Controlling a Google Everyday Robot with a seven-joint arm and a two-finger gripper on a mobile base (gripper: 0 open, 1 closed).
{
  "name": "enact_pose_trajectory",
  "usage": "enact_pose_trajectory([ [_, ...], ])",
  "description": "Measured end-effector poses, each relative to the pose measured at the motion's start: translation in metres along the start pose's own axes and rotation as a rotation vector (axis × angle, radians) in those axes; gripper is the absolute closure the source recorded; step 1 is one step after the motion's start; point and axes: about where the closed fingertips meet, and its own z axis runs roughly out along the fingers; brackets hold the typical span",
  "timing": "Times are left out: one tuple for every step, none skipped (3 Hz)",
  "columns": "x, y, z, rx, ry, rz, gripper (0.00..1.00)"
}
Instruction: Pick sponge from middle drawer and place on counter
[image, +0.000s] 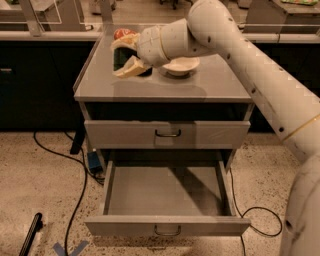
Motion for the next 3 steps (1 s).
enact_pose_trajectory([
  [0.011,-0.007,0.014,-0.014,-0.005,0.016,1.0],
  [0.039,-0.005,0.011,0.019,0.017,0.07,1.0],
  [0.057,-0.008,0.017,0.04,0.028,0.096,1.0],
])
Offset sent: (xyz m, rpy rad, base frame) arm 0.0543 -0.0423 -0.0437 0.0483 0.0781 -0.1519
